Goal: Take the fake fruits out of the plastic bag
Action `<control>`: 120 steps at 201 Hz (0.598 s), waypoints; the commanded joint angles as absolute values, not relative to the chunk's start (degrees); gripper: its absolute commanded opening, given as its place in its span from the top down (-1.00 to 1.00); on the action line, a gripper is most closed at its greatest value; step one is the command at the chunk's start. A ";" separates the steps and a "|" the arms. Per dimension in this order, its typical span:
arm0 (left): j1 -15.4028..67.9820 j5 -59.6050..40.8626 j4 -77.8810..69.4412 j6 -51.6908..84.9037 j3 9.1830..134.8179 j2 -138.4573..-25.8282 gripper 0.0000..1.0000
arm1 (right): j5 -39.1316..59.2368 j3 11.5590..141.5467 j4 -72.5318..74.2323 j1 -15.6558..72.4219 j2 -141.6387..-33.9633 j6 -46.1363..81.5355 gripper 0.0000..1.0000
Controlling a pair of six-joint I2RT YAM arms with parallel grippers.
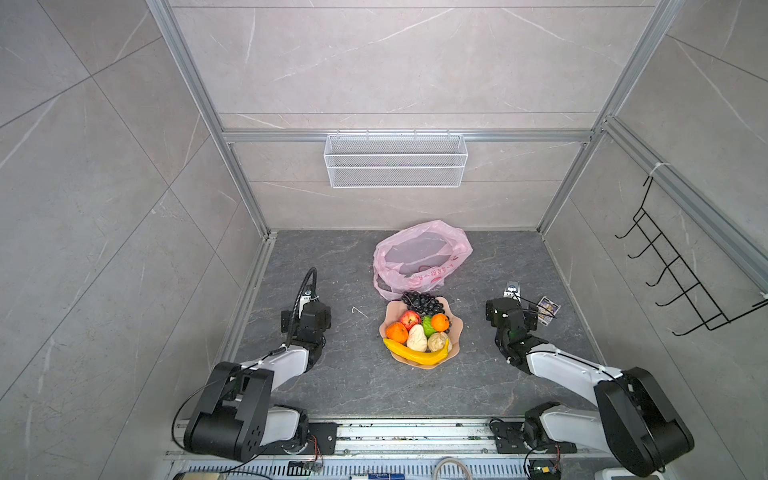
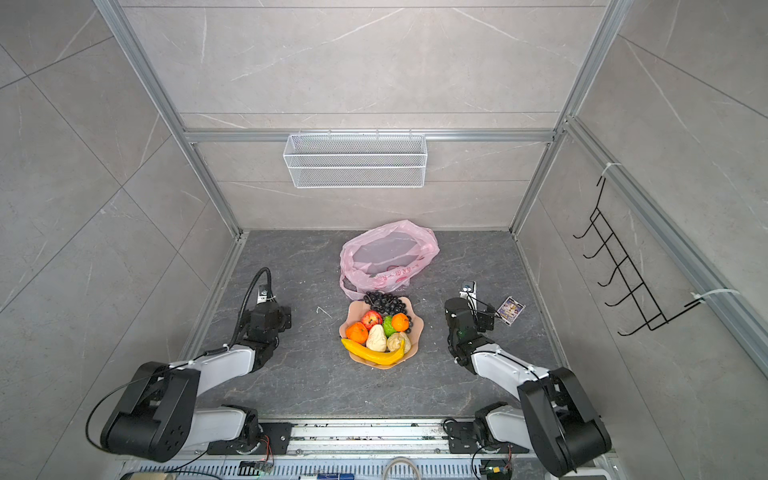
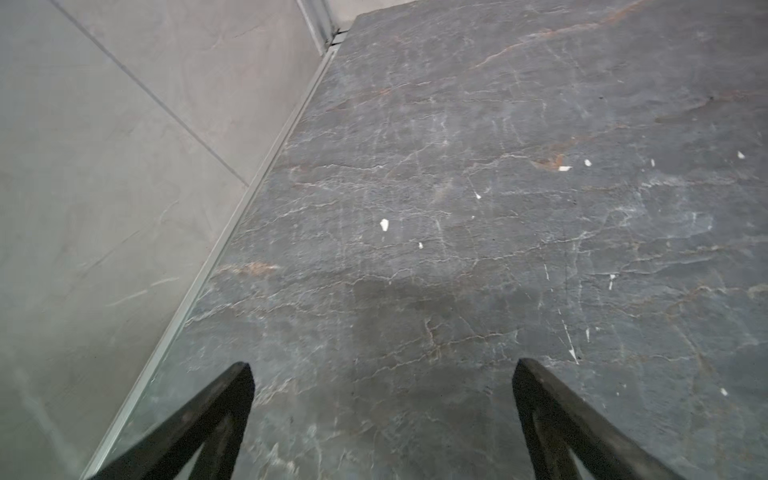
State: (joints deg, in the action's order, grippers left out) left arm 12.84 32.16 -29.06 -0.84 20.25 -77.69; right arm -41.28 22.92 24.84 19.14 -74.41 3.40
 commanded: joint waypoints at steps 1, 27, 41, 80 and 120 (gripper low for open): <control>10.44 21.49 -49.82 -8.61 19.71 -82.44 -1.00 | -38.03 20.33 42.37 18.85 -77.64 -2.25 -0.92; 2.06 13.56 -54.13 -1.02 16.95 -83.42 -1.00 | -28.71 17.30 50.21 16.14 -78.14 -2.73 -0.92; 1.47 12.16 -57.15 -1.80 17.93 -87.62 -1.00 | -24.29 16.48 54.75 13.93 -81.16 -2.49 -0.93; -0.93 9.69 -49.79 0.66 20.33 -86.22 -1.00 | -12.16 18.02 57.63 6.01 -87.25 1.98 -0.92; -0.94 9.62 -49.31 0.72 20.28 -85.91 -1.00 | -10.50 19.75 50.84 4.45 -86.01 3.10 -1.00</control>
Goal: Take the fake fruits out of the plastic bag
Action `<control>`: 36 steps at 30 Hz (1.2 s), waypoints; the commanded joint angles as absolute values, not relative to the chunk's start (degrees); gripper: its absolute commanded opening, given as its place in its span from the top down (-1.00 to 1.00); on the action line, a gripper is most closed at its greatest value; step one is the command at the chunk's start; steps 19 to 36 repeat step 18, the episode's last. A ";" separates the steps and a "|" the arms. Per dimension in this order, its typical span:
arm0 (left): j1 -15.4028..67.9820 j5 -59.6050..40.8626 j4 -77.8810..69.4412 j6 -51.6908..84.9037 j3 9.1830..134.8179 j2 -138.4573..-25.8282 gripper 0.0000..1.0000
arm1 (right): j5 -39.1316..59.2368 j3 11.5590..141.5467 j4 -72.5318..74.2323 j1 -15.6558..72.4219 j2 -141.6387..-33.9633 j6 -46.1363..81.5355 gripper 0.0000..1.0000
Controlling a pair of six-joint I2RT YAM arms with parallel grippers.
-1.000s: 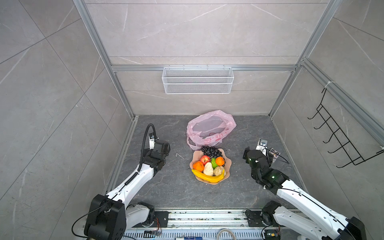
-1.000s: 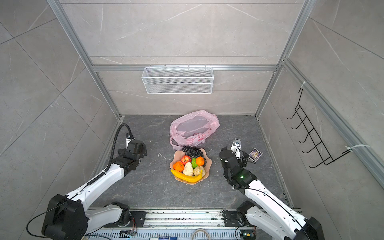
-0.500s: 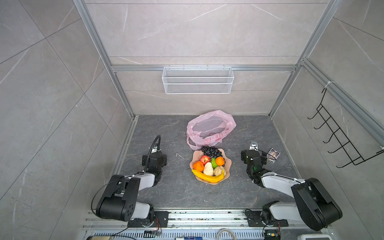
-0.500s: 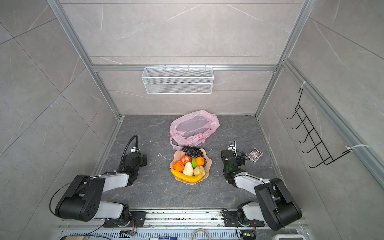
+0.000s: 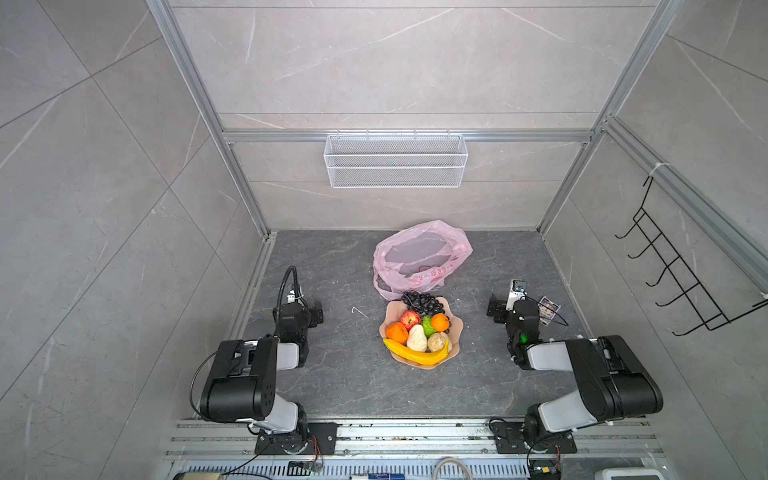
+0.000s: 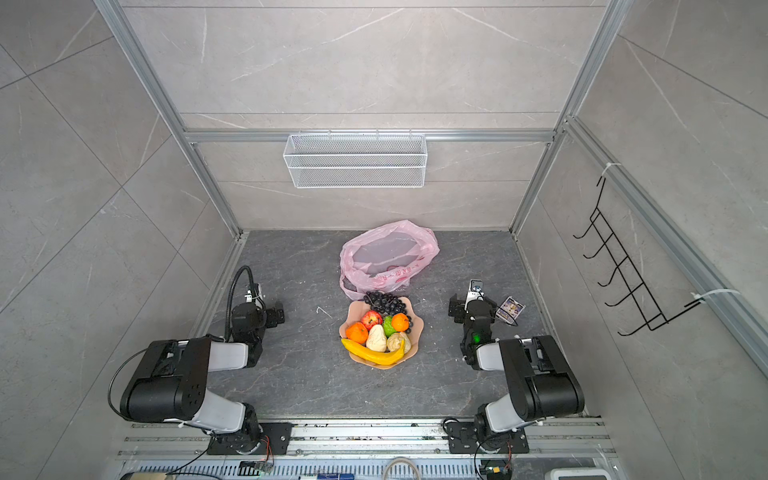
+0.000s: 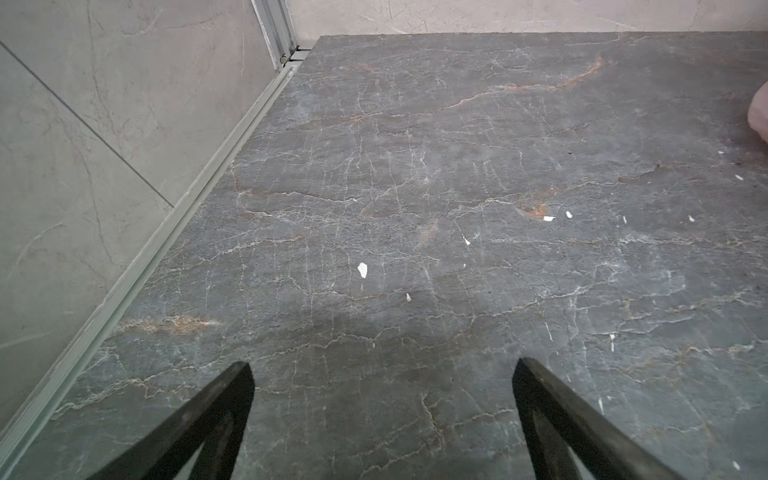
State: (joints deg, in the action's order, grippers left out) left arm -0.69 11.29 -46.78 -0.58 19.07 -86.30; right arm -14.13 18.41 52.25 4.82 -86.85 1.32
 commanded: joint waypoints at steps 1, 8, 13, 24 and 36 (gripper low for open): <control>-0.91 9.65 -49.39 0.71 20.29 -85.94 -1.00 | -10.48 19.76 50.82 4.47 -85.98 3.09 -1.00; -0.95 9.58 -49.36 0.78 20.32 -85.95 -1.00 | -10.83 19.42 53.07 4.47 -86.72 2.84 -1.00; -0.92 9.58 -49.37 0.78 20.30 -85.90 -1.00 | -10.80 19.69 52.35 4.44 -86.75 2.72 -1.00; -0.96 9.73 -49.86 0.64 19.93 -85.83 -1.00 | -11.89 18.24 54.57 4.92 -86.30 2.28 -1.00; -0.96 9.73 -49.86 0.64 19.93 -85.83 -1.00 | -11.89 18.24 54.57 4.92 -86.30 2.28 -1.00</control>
